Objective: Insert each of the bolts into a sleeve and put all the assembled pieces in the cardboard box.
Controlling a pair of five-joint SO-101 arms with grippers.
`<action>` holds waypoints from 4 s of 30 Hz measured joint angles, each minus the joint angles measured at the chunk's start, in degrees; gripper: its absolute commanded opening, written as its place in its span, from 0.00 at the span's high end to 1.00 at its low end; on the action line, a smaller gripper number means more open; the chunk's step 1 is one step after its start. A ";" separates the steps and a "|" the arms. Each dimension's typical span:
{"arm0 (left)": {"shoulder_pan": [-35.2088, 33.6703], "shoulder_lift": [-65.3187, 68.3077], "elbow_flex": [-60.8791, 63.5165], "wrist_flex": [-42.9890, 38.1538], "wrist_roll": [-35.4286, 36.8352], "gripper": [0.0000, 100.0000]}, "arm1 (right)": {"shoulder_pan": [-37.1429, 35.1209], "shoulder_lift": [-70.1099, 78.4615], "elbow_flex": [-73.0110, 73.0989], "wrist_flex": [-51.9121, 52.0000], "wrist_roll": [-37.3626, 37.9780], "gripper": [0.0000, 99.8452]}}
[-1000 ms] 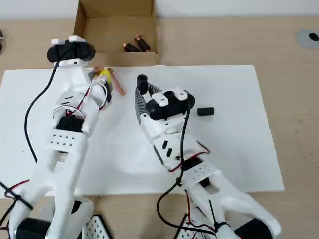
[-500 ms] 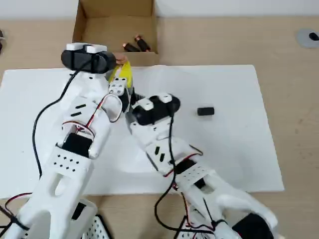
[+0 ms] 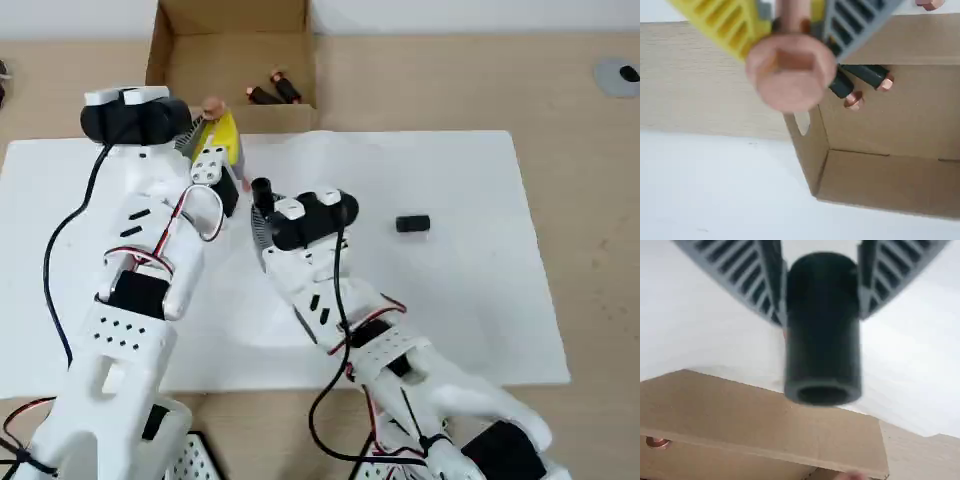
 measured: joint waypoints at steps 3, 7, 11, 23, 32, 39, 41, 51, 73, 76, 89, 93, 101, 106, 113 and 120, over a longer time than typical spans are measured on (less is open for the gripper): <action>0.00 0.00 0.00 0.00 1.32 0.99 | 0.00 0.00 0.00 0.00 0.00 0.99; 0.44 0.00 0.00 0.70 1.67 0.99 | 0.00 0.00 0.00 0.00 0.00 0.99; 3.08 -0.09 0.88 1.49 1.67 0.99 | -0.18 0.00 0.00 -0.35 0.00 0.99; 4.66 -0.26 1.85 1.49 1.67 0.99 | -0.18 0.09 0.00 -0.35 0.00 0.99; 4.66 -0.70 1.85 4.13 -0.35 0.99 | -0.35 0.18 0.09 -0.26 0.00 0.99; 4.66 -0.97 -1.58 10.81 -0.53 0.99 | -0.53 0.18 0.18 -0.26 1.23 0.99; 4.66 -0.97 -2.11 11.52 -0.53 0.99 | -0.53 0.18 0.18 -0.26 1.23 0.99; 4.75 -0.97 -2.20 11.78 -1.85 0.99 | -0.53 0.18 0.18 -0.26 1.23 0.99; 4.66 -0.79 -5.71 18.29 -1.32 0.99 | -0.79 0.09 0.00 -0.35 1.32 0.99; 4.66 -0.79 -5.71 18.29 -0.70 0.99 | -0.79 0.09 0.00 -0.35 1.32 0.99; 7.12 -0.79 -9.58 31.47 -0.79 0.99 | -1.14 0.18 0.09 -0.35 1.41 0.99; 7.21 -0.88 -10.29 34.37 -0.79 0.97 | -1.41 0.18 0.18 -0.35 1.49 0.99; 8.88 -1.32 -10.99 37.89 -0.79 0.94 | -0.88 0.35 -0.18 -0.26 2.29 0.99; 8.88 -1.32 -10.90 37.98 -0.62 0.83 | -0.88 0.44 -0.18 -0.35 2.29 0.99; 7.12 -1.23 -11.08 38.86 1.14 0.75 | -0.88 0.44 -0.35 -0.35 2.29 0.99; 5.63 -1.14 -15.21 43.87 0.09 0.74 | -1.05 1.32 -3.16 1.93 2.20 0.99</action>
